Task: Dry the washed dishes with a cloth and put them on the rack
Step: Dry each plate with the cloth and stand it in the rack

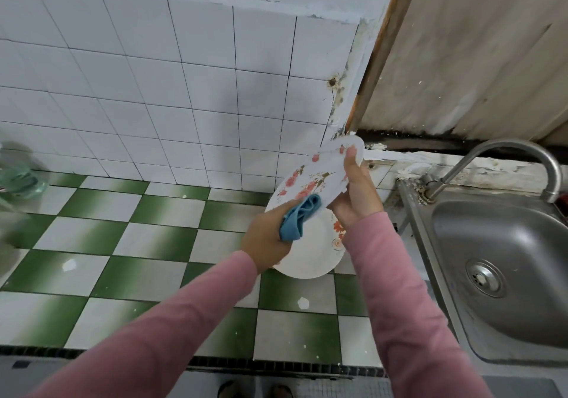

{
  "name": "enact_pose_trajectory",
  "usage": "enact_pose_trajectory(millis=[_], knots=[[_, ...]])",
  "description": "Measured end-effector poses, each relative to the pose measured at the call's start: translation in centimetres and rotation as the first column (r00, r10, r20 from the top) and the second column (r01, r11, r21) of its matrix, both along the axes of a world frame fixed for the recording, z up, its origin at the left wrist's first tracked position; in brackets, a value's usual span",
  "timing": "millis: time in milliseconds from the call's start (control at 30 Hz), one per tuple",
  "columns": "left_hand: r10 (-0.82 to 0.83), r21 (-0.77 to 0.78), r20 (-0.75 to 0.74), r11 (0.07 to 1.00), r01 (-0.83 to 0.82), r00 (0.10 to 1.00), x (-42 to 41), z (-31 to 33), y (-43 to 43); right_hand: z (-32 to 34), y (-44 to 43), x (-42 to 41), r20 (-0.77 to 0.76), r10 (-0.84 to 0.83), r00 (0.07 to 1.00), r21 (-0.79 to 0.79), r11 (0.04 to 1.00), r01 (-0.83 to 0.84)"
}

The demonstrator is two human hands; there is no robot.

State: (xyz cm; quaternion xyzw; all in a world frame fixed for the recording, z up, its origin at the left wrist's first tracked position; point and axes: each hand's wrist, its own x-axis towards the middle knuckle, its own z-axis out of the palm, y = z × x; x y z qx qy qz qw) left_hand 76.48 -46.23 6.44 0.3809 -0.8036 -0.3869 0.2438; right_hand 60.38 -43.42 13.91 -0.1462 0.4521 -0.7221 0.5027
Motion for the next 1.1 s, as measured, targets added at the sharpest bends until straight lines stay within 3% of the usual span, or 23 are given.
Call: enact_pose_trajectory(millis=[67, 167, 200, 267, 400, 567, 600, 700, 767, 900, 1000, 1100], knots=[[0.093, 0.104, -0.132, 0.991, -0.079, 0.987, 0.1, 0.5, -0.7, -0.1, 0.2, -0.4, -0.061, 0.008, 0.998, 0.090, 0.996, -0.003], [0.305, 0.364, -0.310, 0.913, -0.184, 0.901, 0.4, 2.2, -1.7, -1.7, 0.9, -1.0, -0.318, 0.055, 0.947, 0.331, 0.942, 0.057], [0.361, 0.462, -0.353, 0.869, -0.175, 0.863, 0.7, 2.8, -2.2, -2.5, 1.3, -1.3, -0.404, 0.069, 0.912, 0.407, 0.907, 0.111], [0.423, 0.625, -0.450, 0.778, -0.061, 0.786, 1.6, 3.3, -3.3, -3.8, 2.4, -1.7, -0.436, 0.069, 0.897, 0.484, 0.858, 0.169], [0.479, 0.765, -0.493, 0.637, 0.100, 0.726, 3.1, 3.3, -5.0, -5.9, 4.0, -2.4, -0.195, -0.002, 0.981, 0.325, 0.943, 0.067], [0.558, 0.796, -0.464, 0.604, 0.047, 0.688, 3.3, 2.7, -5.9, -5.0, 4.0, -2.5, 0.129, -0.130, 0.983, 0.084, 0.989, 0.120], [0.569, 0.771, -0.455, 0.637, -0.016, 0.685, 3.3, 2.6, -5.9, -4.7, 4.0, -2.5, 0.141, -0.144, 0.980, 0.060, 0.989, 0.137], [0.647, 0.555, -0.314, 0.719, -0.419, 0.694, 2.3, 2.1, -5.4, -3.7, 3.5, -2.2, 0.108, -0.166, 0.980, 0.047, 0.986, 0.162], [0.661, 0.450, -0.336, 0.738, -0.502, 0.671, 1.3, 1.5, -4.5, -3.0, 3.5, -1.4, 0.084, -0.175, 0.981, 0.032, 0.985, 0.172], [0.409, 0.285, -0.465, 0.909, -0.304, 0.785, -1.5, 0.7, -2.2, -2.1, 2.9, 1.4, 0.074, -0.192, 0.979, 0.001, 0.981, 0.193], [0.072, 0.016, -0.349, 0.997, -0.071, 0.934, -4.0, 0.8, 0.4, -1.9, 2.2, 3.5, 0.054, -0.161, 0.985, 0.015, 0.987, 0.161], [-0.072, -0.252, -0.226, 0.968, 0.013, 0.971, -5.1, 1.7, 0.2, -2.4, 2.6, 3.9, 0.041, -0.153, 0.987, 0.045, 0.987, 0.151]])
